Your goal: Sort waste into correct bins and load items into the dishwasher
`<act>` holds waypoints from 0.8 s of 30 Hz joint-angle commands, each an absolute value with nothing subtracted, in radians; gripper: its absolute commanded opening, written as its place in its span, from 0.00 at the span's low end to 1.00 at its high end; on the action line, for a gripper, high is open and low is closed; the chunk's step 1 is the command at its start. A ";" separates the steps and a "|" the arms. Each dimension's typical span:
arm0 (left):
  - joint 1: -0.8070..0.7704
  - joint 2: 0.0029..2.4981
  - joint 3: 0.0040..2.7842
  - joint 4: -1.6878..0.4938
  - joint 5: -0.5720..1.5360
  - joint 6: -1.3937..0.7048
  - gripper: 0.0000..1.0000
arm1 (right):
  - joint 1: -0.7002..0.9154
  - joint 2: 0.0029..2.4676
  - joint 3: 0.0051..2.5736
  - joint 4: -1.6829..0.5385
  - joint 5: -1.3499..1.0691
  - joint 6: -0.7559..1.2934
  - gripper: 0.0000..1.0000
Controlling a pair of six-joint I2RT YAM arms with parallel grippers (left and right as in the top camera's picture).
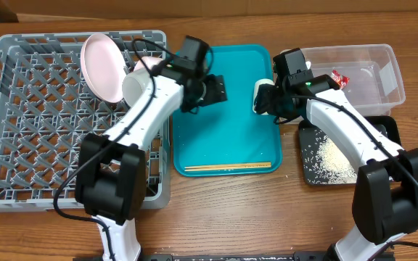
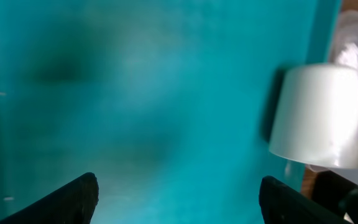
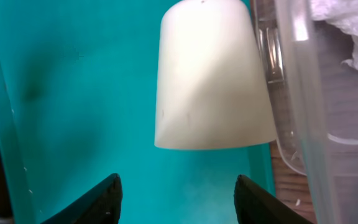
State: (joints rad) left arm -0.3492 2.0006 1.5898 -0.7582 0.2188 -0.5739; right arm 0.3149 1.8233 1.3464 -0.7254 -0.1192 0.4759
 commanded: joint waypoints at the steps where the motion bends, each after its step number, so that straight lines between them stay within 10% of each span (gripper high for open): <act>1: -0.273 1.931 1.602 -0.781 0.297 -0.527 0.84 | 0.321 1.831 1.358 -0.715 -0.098 0.635 0.58; 24: -0.213 1.841 1.610 -0.867 0.308 -0.371 0.74 | 0.339 1.890 1.346 -0.586 -0.053 0.944 0.49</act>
